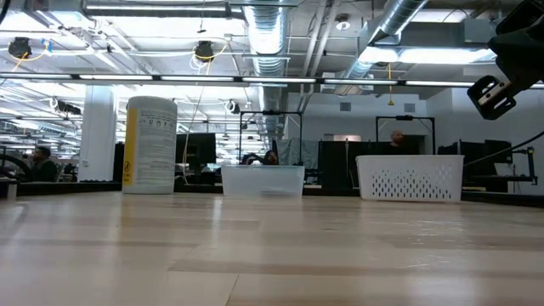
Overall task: Pick & Place Travel size toiletries
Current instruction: Return to Home Position
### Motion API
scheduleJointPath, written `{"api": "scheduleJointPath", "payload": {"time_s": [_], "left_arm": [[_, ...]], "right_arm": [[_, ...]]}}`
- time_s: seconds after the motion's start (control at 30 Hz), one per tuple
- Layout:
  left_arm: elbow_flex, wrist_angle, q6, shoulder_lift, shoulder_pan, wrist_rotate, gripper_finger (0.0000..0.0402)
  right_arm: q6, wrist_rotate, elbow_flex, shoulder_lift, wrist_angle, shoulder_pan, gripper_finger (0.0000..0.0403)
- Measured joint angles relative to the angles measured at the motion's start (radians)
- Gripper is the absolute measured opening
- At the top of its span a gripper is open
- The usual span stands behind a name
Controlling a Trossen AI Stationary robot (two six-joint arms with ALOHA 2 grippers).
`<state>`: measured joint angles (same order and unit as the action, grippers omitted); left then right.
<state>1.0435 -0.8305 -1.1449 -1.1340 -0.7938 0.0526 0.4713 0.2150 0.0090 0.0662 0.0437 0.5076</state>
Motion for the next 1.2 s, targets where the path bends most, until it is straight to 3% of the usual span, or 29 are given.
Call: {"api": "scheduleJointPath", "payload": {"time_s": [0.1, 0.2, 0.43, 0.5, 0.67, 0.8, 0.93, 1.2], "left_arm": [[0.0, 0.055, -0.015, 0.102, 0.026, 0.117, 0.0241], [0.0, 0.14, 0.075, 0.213, 0.031, 0.25, 0.0236], [0.002, 0.402, 0.614, 0.456, 0.01, 0.533, 0.0232], [0.002, 0.424, 0.759, 0.509, 0.01, 0.562, 0.0232], [-0.037, 0.43, 0.908, 0.654, 0.01, 0.558, 0.0232], [-0.132, 0.44, 0.941, 0.776, 0.01, 0.47, 0.0232], [-0.286, 0.522, 0.958, 0.883, 0.01, 0.384, 0.0232], [-0.658, 0.855, 1.029, 1.077, 0.01, 0.222, 0.0232]], "right_arm": [[0.0, 0.0, 0.0, 0.0, 0.0, 0.0, 0.0], [0.0, 0.0, 0.0, 0.0, 0.0, 0.0, 0.0], [0.0, 0.0, 0.0, 0.0, -0.002, 0.0, 0.0], [0.0, 0.0, 0.0, 0.0, -0.002, 0.0, 0.0], [0.0, 0.0, 0.0, 0.0, -0.003, 0.0, 0.0], [0.0, 0.0, 0.0, 0.0, -0.003, 0.0, 0.0], [0.0, 0.0, 0.0, 0.0, -0.003, 0.0, 0.0], [0.0, 0.0, 0.0, 0.0, -0.004, 0.0, 0.0]]}}
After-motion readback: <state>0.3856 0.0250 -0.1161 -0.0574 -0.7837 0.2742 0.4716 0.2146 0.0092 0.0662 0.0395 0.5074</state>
